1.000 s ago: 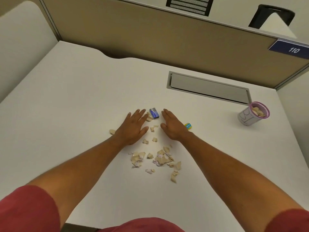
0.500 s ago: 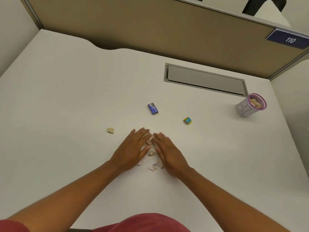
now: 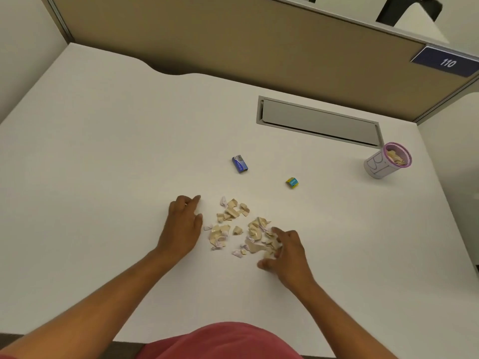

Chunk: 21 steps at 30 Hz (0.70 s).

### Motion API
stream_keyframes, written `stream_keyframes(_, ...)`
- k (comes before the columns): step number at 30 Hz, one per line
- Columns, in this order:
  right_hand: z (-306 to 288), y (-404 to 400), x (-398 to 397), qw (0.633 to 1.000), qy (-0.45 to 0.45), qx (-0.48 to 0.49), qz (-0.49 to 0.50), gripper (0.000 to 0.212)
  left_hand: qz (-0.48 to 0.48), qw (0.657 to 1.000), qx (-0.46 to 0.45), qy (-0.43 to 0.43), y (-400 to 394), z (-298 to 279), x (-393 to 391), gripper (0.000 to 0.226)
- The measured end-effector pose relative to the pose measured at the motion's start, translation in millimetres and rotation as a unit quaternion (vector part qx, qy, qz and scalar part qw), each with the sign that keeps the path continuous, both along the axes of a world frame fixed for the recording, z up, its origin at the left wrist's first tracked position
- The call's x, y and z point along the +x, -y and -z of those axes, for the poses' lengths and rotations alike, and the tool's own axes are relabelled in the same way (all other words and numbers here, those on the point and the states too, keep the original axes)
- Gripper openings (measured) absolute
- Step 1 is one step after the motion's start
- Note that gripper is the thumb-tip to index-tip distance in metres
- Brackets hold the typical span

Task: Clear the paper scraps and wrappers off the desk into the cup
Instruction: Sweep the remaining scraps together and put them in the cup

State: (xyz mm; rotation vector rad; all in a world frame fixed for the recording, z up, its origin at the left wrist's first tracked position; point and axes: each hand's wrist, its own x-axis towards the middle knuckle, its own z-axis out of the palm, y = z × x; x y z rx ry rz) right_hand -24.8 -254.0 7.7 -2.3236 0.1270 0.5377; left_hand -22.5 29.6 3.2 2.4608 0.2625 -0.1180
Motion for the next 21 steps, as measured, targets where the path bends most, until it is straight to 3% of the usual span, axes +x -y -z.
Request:
stream_keyframes(5,-7,-36,16,0.997,0.041,0.058,0.005,0.077,0.063,0.993,-0.094,-0.033,41,-6,0,0.051)
stream_keyframes(9,-17,-31,31,0.995,0.058,-0.043,-0.070,0.086,0.064,0.988,-0.132,-0.049,46,-11,3,0.064)
stream_keyframes(12,-22,-27,35,0.984,0.045,-0.121,-0.121,0.113,0.162,0.984,0.014,-0.079,35,-15,7,0.101)
stream_keyframes(15,-22,-37,33,0.971,0.008,-0.174,-0.162,0.127,0.233,0.953,0.143,-0.132,33,-18,11,0.127)
stream_keyframes(17,-19,-48,31,0.963,0.027,-0.198,-0.179,0.115,0.237,0.950,0.145,-0.146,40,-18,11,0.120)
stream_keyframes(21,-12,-65,15,0.961,0.101,-0.179,-0.183,0.061,0.177,0.980,0.033,-0.086,59,-14,3,0.067)
